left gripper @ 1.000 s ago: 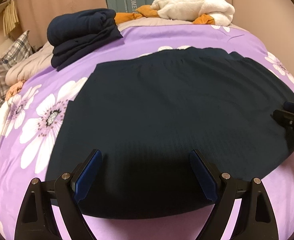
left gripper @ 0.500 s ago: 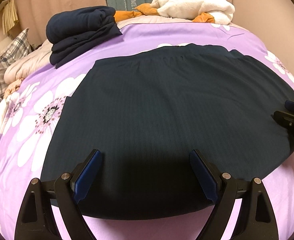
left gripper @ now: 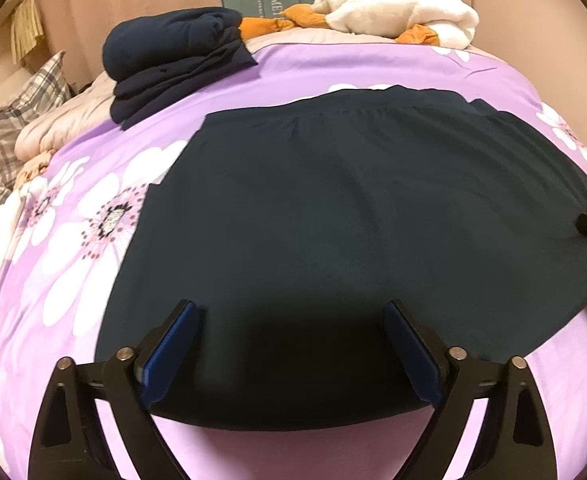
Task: Fold large clothes
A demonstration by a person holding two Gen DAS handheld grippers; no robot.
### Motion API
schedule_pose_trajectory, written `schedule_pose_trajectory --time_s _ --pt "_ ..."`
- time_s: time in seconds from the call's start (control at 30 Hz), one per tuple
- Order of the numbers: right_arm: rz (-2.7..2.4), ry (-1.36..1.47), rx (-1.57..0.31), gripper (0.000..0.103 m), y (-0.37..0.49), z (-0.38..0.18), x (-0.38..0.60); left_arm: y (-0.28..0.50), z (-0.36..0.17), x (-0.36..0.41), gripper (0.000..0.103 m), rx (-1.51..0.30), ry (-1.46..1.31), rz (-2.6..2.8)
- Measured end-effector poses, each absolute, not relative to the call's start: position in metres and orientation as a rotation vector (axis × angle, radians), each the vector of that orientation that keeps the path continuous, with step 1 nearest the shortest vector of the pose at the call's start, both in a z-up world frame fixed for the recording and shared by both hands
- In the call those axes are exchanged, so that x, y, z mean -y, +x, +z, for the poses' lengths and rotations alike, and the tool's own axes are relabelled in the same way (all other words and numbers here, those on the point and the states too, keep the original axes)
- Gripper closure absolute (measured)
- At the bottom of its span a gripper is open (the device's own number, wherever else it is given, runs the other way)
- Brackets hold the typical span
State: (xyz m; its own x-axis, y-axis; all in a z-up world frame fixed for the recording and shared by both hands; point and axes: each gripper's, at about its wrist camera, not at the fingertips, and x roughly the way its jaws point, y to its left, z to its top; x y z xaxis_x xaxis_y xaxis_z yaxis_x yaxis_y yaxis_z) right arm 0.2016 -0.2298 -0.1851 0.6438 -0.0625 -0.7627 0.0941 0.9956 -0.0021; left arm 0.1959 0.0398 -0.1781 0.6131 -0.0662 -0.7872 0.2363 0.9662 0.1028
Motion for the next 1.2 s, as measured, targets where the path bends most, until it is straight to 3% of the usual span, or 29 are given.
schedule_pose_trajectory --time_s 0.63,1.2 --pt "-0.251 0.147 -0.856 0.029 0.166 -0.176 0.294 0.195 -0.179 -0.109 0.008 -0.972 0.087 -0.022" --pt "-0.204 0.185 -0.766 0.025 0.153 -0.163 0.268 0.168 -0.167 -0.083 0.008 -0.888 0.117 -0.082"
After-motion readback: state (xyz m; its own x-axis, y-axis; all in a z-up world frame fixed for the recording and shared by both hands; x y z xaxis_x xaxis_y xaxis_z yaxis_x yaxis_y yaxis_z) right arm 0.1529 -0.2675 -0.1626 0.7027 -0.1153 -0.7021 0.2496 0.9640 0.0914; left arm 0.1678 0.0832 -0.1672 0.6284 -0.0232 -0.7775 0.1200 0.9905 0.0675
